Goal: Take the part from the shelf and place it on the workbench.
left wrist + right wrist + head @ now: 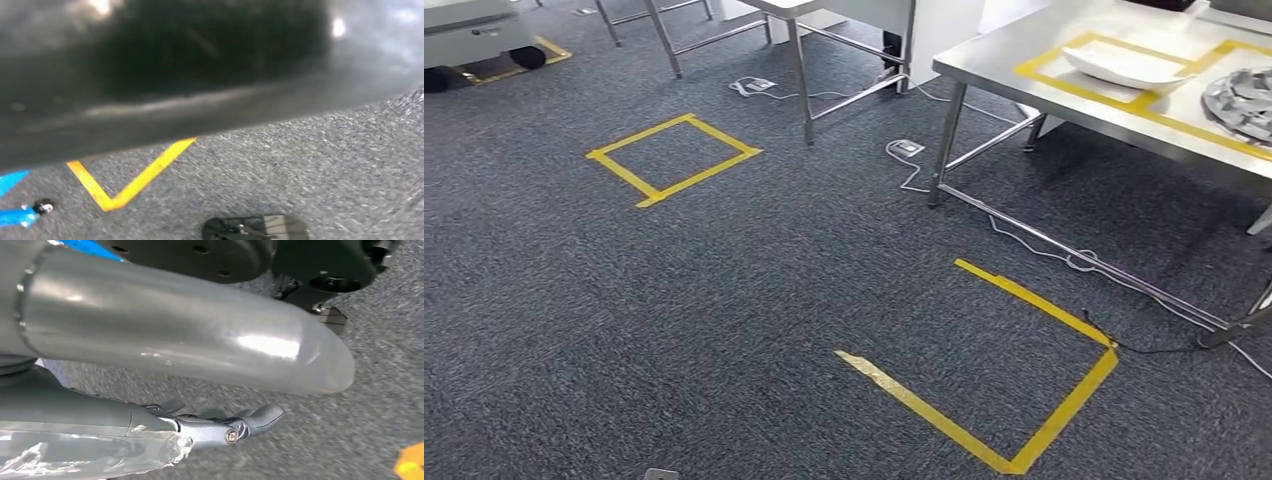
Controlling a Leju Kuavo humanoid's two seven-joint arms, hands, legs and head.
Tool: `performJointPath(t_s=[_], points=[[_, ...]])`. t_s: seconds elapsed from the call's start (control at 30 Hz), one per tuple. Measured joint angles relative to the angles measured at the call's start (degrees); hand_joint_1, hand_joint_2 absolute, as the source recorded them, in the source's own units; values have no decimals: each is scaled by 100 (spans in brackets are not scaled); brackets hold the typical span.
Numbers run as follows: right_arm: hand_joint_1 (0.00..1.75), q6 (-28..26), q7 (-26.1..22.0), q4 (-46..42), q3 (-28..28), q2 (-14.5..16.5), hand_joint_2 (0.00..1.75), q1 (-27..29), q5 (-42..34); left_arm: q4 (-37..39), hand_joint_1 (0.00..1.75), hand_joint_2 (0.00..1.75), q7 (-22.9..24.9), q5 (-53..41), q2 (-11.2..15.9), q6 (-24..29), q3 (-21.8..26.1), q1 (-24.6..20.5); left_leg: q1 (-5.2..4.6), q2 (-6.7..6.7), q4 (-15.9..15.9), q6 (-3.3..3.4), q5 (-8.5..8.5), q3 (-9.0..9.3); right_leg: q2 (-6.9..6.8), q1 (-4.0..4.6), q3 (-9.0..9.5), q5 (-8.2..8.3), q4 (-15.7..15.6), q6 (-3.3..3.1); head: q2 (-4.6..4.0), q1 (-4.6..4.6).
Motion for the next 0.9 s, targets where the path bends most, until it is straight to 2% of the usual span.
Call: performJointPath(t_s=[0.03, 0.07, 0.1, 0.17, 0.23, 0.27, 0.3, 0.33, 0.37, 0.4, 0.43, 0.47, 0.5, 0.53, 0.6, 0.63, 0.7, 0.73, 0.77, 0.8, 0.83, 0.87, 0.9], points=[[0, -1, 0, -1, 0, -1, 0, -12, 0, 1, 0, 0, 0, 0, 1, 0, 1, 1, -23, -4, -43, 51, -25, 14, -46, 5, 25, -22, -3, 39, 0, 15], [0, -1, 0, -3, 0, -1, 0, -28, 0, 1, 0, 0, 0, 0, 2, -1, 2, 12, -34, -65, -42, 102, -27, 2, -90, -6, 64, -31, -16, 72, 0, 32], [0, 0, 0, -5, 0, -1, 0, -43, 0, 2, 0, 0, 0, 0, 3, -1, 4, 26, -37, -117, -54, 144, -28, 1, -65, -22, 81, -55, -6, 111, 0, 39], [0, 1, -1, -9, -1, -1, 0, -50, 0, 2, 0, 0, 0, 0, 3, 1, 11, 34, -26, -227, -80, 221, -19, 9, 190, -54, -23, -228, 254, 161, 0, 55], [0, 3, -2, -9, -1, 0, 0, -26, 0, 2, 0, 0, 0, 0, -1, 1, 16, 10, -21, -357, -91, 277, -25, 22, 484, -65, -432, -560, 993, 169, 0, 73], [0, 7, -2, -9, -1, 1, 0, -10, 1, 2, 0, 0, 0, 0, -3, 2, 17, -2, -27, -431, -90, 296, -35, 29, 538, -65, -683, -688, 1402, 166, 0, 74], [0, 9, -2, -9, -1, 1, 0, 2, 1, 2, 0, 0, 0, 0, -4, 2, 18, -5, -35, -511, -90, 306, -50, 46, 565, -63, -894, -721, 1693, 161, 0, 72], [0, 12, -2, -9, -1, 1, 0, 8, 2, 2, 0, 0, 1, 0, -3, 2, 18, -1, -40, -596, -89, 309, -69, 72, 580, -62, -1019, -631, 1775, 152, 0, 73], [0, 13, -2, -9, -2, 0, 0, 10, 2, 2, 0, 0, 2, 0, -3, 3, 20, 6, -44, -682, -89, 305, -93, 112, 601, -62, -1028, -416, 1614, 137, 0, 72], [0, 13, -2, -9, -2, -1, 0, 10, 2, 2, 0, 0, 3, 0, -4, 4, 22, 12, -44, -766, -89, 294, -121, 158, 663, -63, -946, -131, 1278, 118, 0, 73], [0, 13, -2, -9, -3, -3, 0, 11, 2, 3, 0, 0, 4, 0, -9, 4, 24, 13, -43, -844, -88, 279, -150, 194, 800, -66, -830, 121, 902, 95, 0, 71], [0, 12, -2, -9, -3, -5, 0, 13, 2, 5, 0, 0, 5, 0, -13, 4, 26, 4, -42, -925, -80, 252, -179, 217, 929, -73, -701, 284, 556, 75, 0, 71], [0, 12, 1, -10, -4, -8, 0, 12, 2, 7, 0, 0, 5, 0, -19, 4, 26, -4, -34, -992, -77, 220, -196, 215, 1034, -75, -606, 346, 345, 65, 0, 72], [0, 11, 2, -11, -4, -10, 0, 7, 2, 8, 0, 0, 6, 0, -24, 4, 26, -7, -20, -1056, -78, 181, -204, 200, 1087, -71, -553, 330, 254, 55, 0, 72], [0, 11, 2, -13, -5, -9, 0, -8, 2, 9, 0, 0, 7, 0, -26, 4, 26, 10, 13, -1148, -89, 103, -214, 182, 993, -64, -486, 308, 189, 31, 0, 71], [0, 10, -1, -14, -6, -9, 0, -10, 2, 9, 0, 0, 7, 0, -26, 5, 26, 20, 14, -1077, -50, 73, -247, 167, 929, -65, -454, 308, 154, 3, 0, 66], [0, 11, -3, -14, -9, -9, 0, -1, 2, 10, 0, 0, 7, -1, -24, 5, 26, 10, -3, -765, 336, 30, -454, -27, 760, -66, -374, 290, 91, -62, 0, 41], [0, 12, -4, -15, -10, -9, 0, 5, 2, 10, 0, 0, 7, -2, -24, 6, 26, 0, -13, -583, 693, 14, -606, -229, 666, -50, -341, 261, 84, -88, 0, 32], [0, 13, -4, -15, -12, -9, 0, 9, 2, 10, 0, 0, 7, -8, -23, 6, 26, -10, -12, -487, 1079, 0, -742, -456, 572, -35, -313, 229, 84, -107, 0, 26], [0, 14, -4, -16, -14, -9, 0, 10, 2, 10, 0, 0, 7, -17, -22, 6, 26, -10, -10, -438, 1378, -8, -804, -642, 484, -23, -280, 195, 84, -116, 0, 28], [0, 15, -5, -16, -15, -9, 0, 8, 2, 10, 0, 0, 7, -25, -21, 7, 27, 0, -11, -413, 1500, -7, -750, -741, 402, -12, -239, 157, 84, -118, 0, 26], [0, 16, -7, -16, -15, -9, 0, 5, 2, 10, 0, 0, 7, -34, -18, 7, 28, 12, -14, -393, 1396, 4, -583, -724, 327, -3, -188, 118, 84, -116, 0, 25], [0, 16, -9, -15, -16, -9, 0, 2, 2, 10, 0, 0, 7, -39, -15, 8, 30, 23, -24, -349, 1112, 29, -345, -611, 256, 4, -129, 76, 84, -111, 0, 24]])
